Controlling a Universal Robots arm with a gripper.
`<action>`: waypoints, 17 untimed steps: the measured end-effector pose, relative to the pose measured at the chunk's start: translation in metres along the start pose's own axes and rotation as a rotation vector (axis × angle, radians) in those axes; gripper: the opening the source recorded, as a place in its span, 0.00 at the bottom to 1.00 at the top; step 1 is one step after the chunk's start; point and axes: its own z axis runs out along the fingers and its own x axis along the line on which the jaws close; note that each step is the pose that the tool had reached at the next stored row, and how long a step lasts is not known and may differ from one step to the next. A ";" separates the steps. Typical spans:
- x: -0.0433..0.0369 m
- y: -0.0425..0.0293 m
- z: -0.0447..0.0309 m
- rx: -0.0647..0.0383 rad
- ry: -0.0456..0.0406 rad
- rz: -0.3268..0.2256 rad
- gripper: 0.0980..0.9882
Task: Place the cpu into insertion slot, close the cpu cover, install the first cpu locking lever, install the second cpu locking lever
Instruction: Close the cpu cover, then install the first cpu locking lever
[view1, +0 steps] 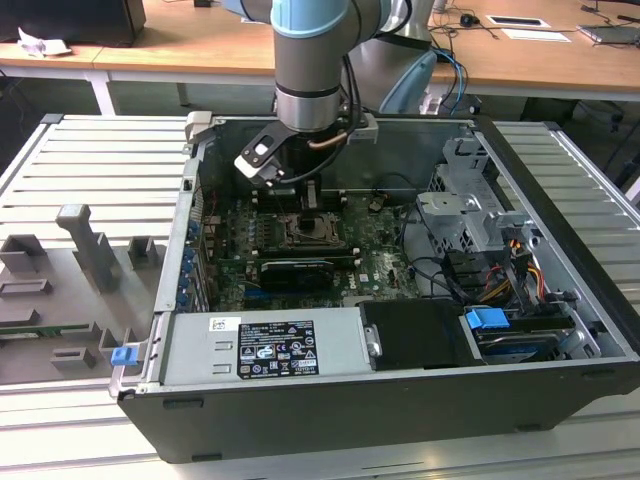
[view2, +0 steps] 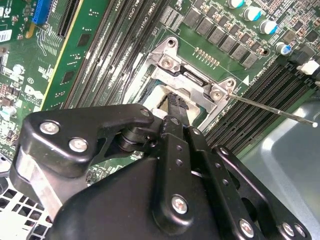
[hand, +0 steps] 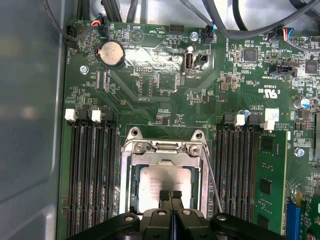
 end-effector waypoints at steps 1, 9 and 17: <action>0.0000 0.0001 0.0000 0.000 0.0001 0.000 0.01; -0.0001 0.0035 -0.0001 0.001 0.0000 0.000 0.01; -0.0004 0.0038 -0.0061 0.001 -0.0002 0.000 0.01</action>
